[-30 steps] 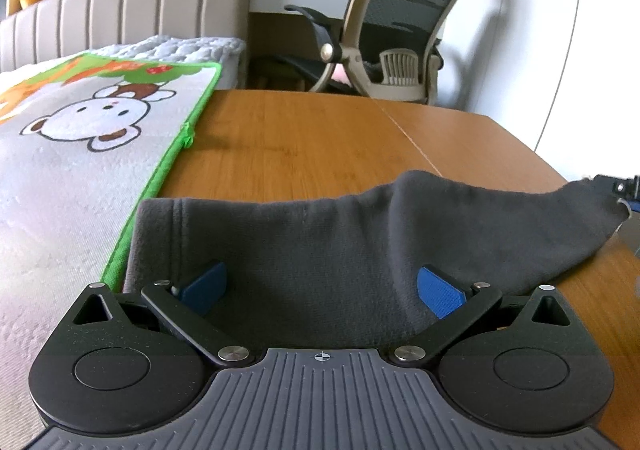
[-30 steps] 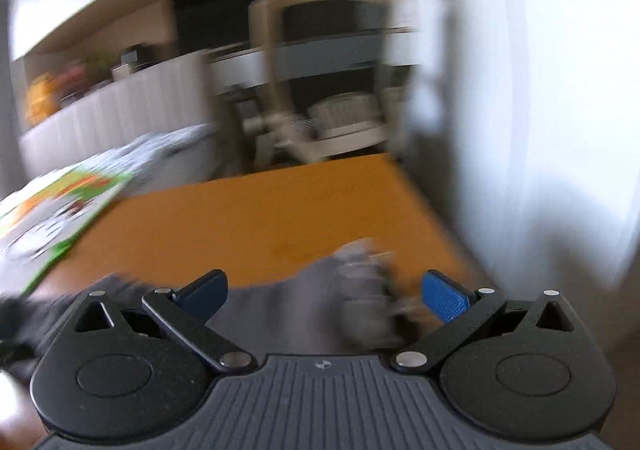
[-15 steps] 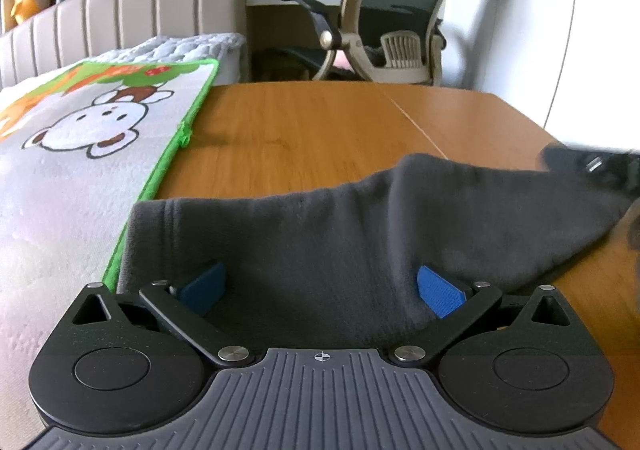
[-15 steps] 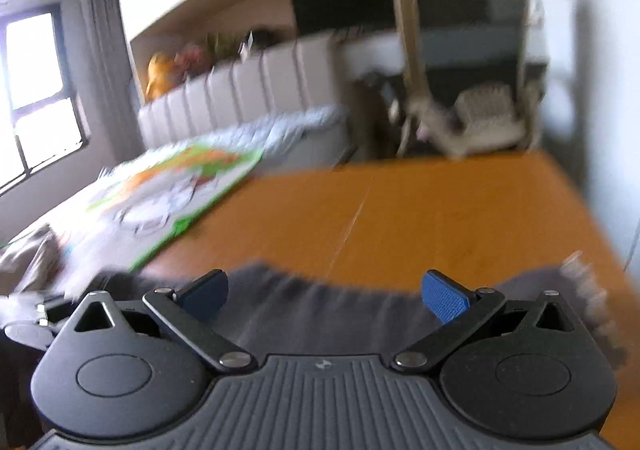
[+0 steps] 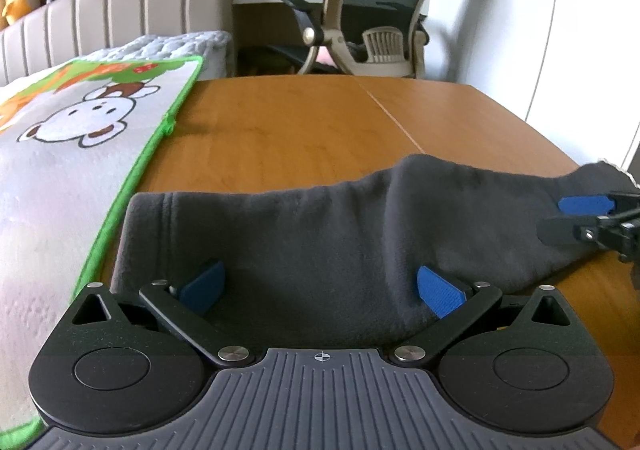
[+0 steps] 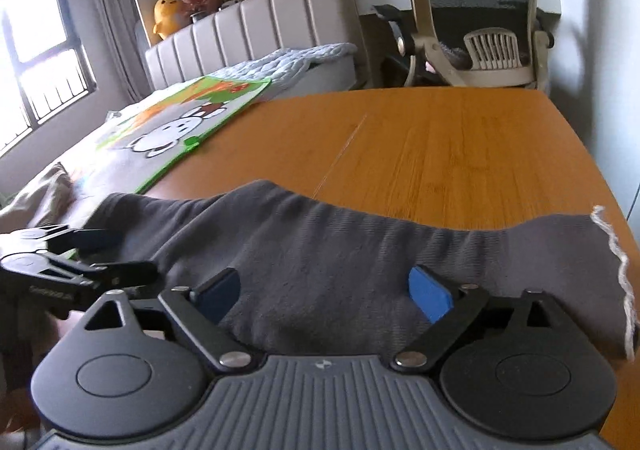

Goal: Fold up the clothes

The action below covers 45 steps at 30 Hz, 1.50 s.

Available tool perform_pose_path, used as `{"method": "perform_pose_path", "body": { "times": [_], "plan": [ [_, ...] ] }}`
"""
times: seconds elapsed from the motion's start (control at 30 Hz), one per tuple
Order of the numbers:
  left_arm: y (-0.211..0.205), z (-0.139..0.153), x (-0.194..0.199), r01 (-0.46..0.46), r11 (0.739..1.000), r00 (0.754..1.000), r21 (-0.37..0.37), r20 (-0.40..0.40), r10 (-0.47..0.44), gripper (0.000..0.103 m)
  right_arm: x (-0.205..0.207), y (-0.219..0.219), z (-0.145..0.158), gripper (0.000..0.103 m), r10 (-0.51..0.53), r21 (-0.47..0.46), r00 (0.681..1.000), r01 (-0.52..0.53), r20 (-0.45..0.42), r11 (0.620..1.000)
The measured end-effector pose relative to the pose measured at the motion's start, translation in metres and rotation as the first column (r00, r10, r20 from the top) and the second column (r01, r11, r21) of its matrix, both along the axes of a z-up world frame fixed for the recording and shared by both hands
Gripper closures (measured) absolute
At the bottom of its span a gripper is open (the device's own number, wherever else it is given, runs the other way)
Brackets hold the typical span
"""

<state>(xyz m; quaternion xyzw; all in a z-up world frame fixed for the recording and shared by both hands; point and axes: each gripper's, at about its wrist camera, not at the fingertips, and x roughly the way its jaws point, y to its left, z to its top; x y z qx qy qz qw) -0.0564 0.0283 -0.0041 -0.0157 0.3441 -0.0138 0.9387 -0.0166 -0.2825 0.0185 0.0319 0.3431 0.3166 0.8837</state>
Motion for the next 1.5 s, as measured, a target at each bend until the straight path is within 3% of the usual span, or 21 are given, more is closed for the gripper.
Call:
{"method": "perform_pose_path", "body": {
  "times": [0.17,0.3,0.37,0.43,0.5,0.53,0.67,0.73,0.8,0.9,0.97,1.0,1.03,1.13,1.2,1.37,1.5],
  "plan": [
    [-0.006,0.0,-0.008,0.012,1.0,1.0,0.001,-0.005,-0.012,0.0,-0.016,-0.01,-0.002,0.008,-0.001,-0.019,1.0,0.002,0.013,1.0],
    [-0.004,0.001,-0.017,0.033,0.999,0.999,-0.007,-0.005,-0.033,0.0,-0.017,-0.017,-0.005,0.008,0.045,-0.083,0.998,-0.041,0.042,0.996],
    [0.003,0.004,-0.022,0.043,0.999,0.999,-0.031,0.003,-0.043,0.0,-0.015,-0.014,-0.003,0.013,0.057,-0.124,0.997,-0.049,0.061,0.991],
    [0.017,0.013,-0.03,0.037,0.998,0.999,-0.059,0.035,-0.035,0.0,-0.009,-0.009,0.004,0.038,0.089,-0.154,0.992,-0.075,0.091,0.985],
    [0.028,0.024,-0.04,0.017,1.0,0.996,-0.012,0.085,-0.016,0.0,-0.009,0.003,0.015,0.056,0.151,-0.186,0.979,-0.125,0.137,0.975],
    [0.031,0.029,-0.046,0.0,0.999,0.994,0.043,0.113,-0.005,0.0,-0.012,0.013,0.021,0.066,0.19,-0.202,0.968,-0.155,0.165,0.967],
    [0.041,0.043,-0.067,-0.056,0.963,0.983,0.263,0.182,0.008,0.0,-0.035,0.061,0.03,0.071,0.398,-0.253,0.88,-0.336,0.26,0.907],
    [0.049,0.05,-0.075,-0.097,0.944,0.976,0.317,0.215,0.028,0.0,-0.047,0.088,0.029,0.071,0.496,-0.254,0.823,-0.435,0.277,0.864],
    [0.056,0.057,-0.083,-0.141,0.921,0.967,0.363,0.249,0.049,0.0,-0.06,0.116,0.023,0.064,0.563,-0.262,0.772,-0.501,0.294,0.825],
    [0.068,0.063,-0.089,-0.163,0.92,0.962,0.357,0.263,0.069,0.0,-0.067,0.151,0.004,0.06,0.602,-0.294,0.747,-0.53,0.283,0.795],
    [0.069,0.063,-0.092,-0.162,0.912,0.966,0.378,0.25,0.068,0.0,-0.067,0.166,-0.009,0.061,0.62,-0.298,0.743,-0.551,0.25,0.78],
    [0.069,0.062,-0.093,-0.162,0.903,0.968,0.398,0.243,0.067,0.0,-0.066,0.167,-0.011,0.07,0.617,-0.293,0.745,-0.549,0.252,0.783],
    [0.068,0.061,-0.095,-0.159,0.897,0.969,0.413,0.24,0.061,0.0,-0.064,0.166,-0.01,0.09,0.613,-0.271,0.75,-0.554,0.248,0.787],
    [0.065,0.055,-0.095,-0.117,0.907,0.974,0.405,0.227,0.024,0.0,-0.055,0.151,0.009,0.092,0.569,-0.153,0.789,-0.549,0.23,0.822],
    [0.056,0.051,-0.09,-0.068,0.91,0.976,0.408,0.215,-0.023,0.0,-0.053,0.142,0.021,0.093,0.548,-0.122,0.799,-0.535,0.248,0.836],
    [0.019,0.038,-0.083,0.087,0.875,0.962,0.477,0.187,-0.198,0.0,-0.053,0.129,0.037,0.097,0.529,-0.056,0.818,-0.531,0.227,0.846],
    [0.011,0.032,-0.073,0.109,0.876,0.961,0.469,0.177,-0.214,0.0,-0.055,0.12,0.04,0.098,0.518,-0.033,0.826,-0.524,0.223,0.851]
  ]
}}
